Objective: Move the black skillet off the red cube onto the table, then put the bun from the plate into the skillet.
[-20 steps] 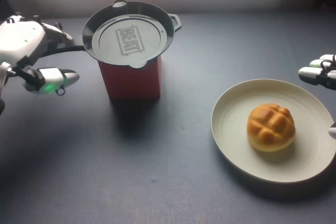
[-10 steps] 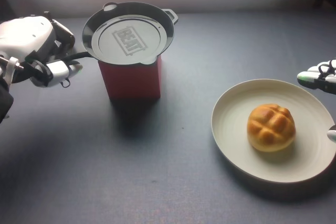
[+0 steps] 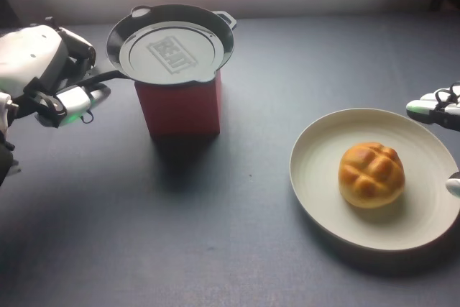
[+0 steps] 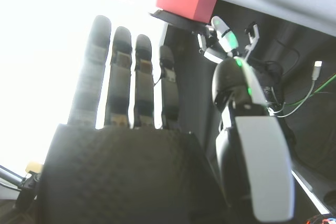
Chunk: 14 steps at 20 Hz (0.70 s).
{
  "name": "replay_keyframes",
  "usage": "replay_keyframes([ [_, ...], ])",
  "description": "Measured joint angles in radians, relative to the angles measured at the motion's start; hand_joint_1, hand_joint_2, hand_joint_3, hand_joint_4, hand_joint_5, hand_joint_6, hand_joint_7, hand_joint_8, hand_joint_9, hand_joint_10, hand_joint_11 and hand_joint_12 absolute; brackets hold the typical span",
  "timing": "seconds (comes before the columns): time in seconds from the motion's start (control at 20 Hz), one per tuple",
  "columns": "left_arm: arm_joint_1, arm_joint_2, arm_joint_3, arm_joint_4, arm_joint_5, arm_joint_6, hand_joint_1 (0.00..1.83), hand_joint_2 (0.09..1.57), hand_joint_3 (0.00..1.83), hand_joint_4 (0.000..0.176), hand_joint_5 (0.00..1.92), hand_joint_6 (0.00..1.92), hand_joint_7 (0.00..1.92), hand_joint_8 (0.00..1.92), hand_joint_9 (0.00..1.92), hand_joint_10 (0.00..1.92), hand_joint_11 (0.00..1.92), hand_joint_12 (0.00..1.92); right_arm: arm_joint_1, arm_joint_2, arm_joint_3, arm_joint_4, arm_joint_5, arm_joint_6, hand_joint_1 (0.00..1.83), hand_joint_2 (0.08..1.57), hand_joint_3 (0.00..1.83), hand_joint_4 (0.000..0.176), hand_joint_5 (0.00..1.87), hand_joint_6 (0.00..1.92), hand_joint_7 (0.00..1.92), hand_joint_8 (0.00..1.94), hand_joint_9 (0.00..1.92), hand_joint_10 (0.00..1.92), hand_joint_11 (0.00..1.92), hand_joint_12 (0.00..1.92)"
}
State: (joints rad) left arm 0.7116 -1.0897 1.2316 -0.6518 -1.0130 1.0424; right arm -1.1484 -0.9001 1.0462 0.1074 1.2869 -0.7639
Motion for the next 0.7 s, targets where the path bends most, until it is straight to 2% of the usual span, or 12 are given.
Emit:
replay_keyframes([
  [0.05, 0.009, 0.009, -0.011, 0.019, -0.025, -0.014, 1.38, 1.26, 0.0, 0.0, 1.15, 1.92, 1.34, 1.92, 1.52, 1.92, 1.59, 1.92, 0.0, 0.0, 0.0, -0.003, 0.0, 0.001, 0.48, 1.31, 0.0, 0.031, 0.34, 0.0, 0.39, 0.0, 0.41, 0.0, 0.43, 0.05],
  [0.2, 0.039, 0.048, -0.086, 0.105, -0.087, -0.026, 1.34, 1.26, 0.0, 0.0, 1.15, 1.92, 1.39, 1.92, 1.56, 1.92, 1.62, 1.92, 0.0, 0.0, 0.0, -0.001, -0.003, 0.002, 0.48, 1.32, 0.0, 0.028, 0.34, 0.0, 0.37, 0.0, 0.39, 0.0, 0.42, 0.04],
  [0.35, 0.059, 0.082, -0.138, 0.175, -0.146, -0.032, 1.33, 1.26, 0.0, 0.0, 1.15, 1.92, 1.41, 1.92, 1.59, 1.92, 1.67, 1.92, 0.0, 0.0, 0.0, -0.004, -0.005, 0.004, 0.5, 1.32, 0.0, 0.034, 0.34, 0.0, 0.38, 0.0, 0.39, 0.0, 0.42, 0.03],
  [0.4, 0.066, 0.091, -0.151, 0.182, -0.173, -0.034, 1.37, 1.25, 0.0, 0.0, 1.15, 1.92, 1.38, 1.92, 1.58, 1.92, 1.65, 1.92, 0.0, 0.0, 0.0, -0.002, -0.006, 0.004, 0.47, 1.33, 0.0, 0.046, 0.33, 0.0, 0.37, 0.0, 0.38, 0.0, 0.42, 0.03],
  [0.55, 0.097, 0.109, -0.185, 0.206, -0.26, -0.061, 1.41, 1.23, 0.0, 0.0, 1.27, 1.92, 1.48, 1.92, 1.63, 1.92, 1.67, 1.92, 0.0, -0.001, 0.0, 0.0, -0.005, 0.004, 0.5, 1.33, 0.0, 0.034, 0.34, 0.0, 0.38, 0.0, 0.39, 0.0, 0.43, 0.03],
  [0.65, 0.122, 0.126, -0.218, 0.249, -0.288, -0.065, 1.33, 1.25, 0.0, 0.0, 1.32, 1.92, 1.49, 1.92, 1.62, 1.92, 1.65, 1.92, 0.0, -0.003, 0.0, -0.002, -0.006, 0.005, 0.49, 1.33, 0.0, 0.035, 0.34, 0.0, 0.38, 0.0, 0.38, 0.0, 0.41, 0.02],
  [0.7, 0.141, 0.137, -0.24, 0.284, -0.297, -0.068, 1.3, 1.25, 0.0, 0.0, 1.34, 1.92, 1.52, 1.92, 1.64, 1.92, 1.67, 1.92, 0.0, -0.003, 0.0, -0.001, -0.005, 0.005, 0.49, 1.33, 0.0, 0.03, 0.34, 0.0, 0.38, 0.0, 0.38, 0.0, 0.41, 0.02],
])
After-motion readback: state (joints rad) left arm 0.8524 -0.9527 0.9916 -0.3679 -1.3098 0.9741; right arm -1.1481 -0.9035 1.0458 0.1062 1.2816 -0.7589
